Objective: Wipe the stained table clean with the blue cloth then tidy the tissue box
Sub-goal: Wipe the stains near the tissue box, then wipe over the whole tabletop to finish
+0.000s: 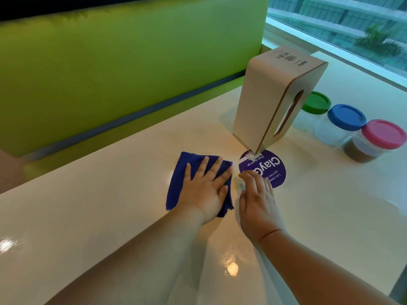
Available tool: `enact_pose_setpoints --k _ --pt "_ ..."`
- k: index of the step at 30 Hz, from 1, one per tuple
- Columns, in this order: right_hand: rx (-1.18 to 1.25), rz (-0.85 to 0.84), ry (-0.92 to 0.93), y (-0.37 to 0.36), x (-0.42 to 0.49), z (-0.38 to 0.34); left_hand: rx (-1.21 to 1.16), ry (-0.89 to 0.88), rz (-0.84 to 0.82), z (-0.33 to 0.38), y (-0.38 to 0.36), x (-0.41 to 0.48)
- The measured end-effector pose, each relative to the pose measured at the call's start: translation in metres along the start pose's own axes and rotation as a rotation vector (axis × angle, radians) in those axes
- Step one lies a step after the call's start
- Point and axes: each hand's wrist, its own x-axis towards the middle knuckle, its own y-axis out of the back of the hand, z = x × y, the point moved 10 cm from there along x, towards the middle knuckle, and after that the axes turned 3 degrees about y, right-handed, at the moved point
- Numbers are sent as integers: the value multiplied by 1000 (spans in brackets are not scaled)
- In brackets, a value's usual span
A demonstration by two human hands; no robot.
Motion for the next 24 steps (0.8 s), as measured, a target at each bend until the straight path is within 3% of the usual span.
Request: enact_pose_setpoints --k 5,6,9,11,13,15,17,21,24 --pt "-11 -25 -1 -1 2 -1 -30 -79 -39 15 -9 -24" --pt "-14 -36 3 -2 2 -2 -152 -93 -69 13 -7 -26" --pt "-59 -106 0 -4 1 -2 -879 65 -53 -23 22 -32" --pt "-113 -131 15 -1 5 -11 -1046 162 92 -55 49 -46" --pt "-104 -165 135 -6 16 -42 -1032 196 208 -80 65 -66" --pt "-119 -336 265 -34 22 -76 -973 258 269 -102 67 -85" --pt "-208 -468 245 -66 26 -83 -930 322 302 -118 64 -103" --pt "-260 -423 99 -84 50 -76 -876 370 305 -135 56 -123" --pt "-261 -427 161 -82 38 -83 -741 361 303 -146 54 -132"
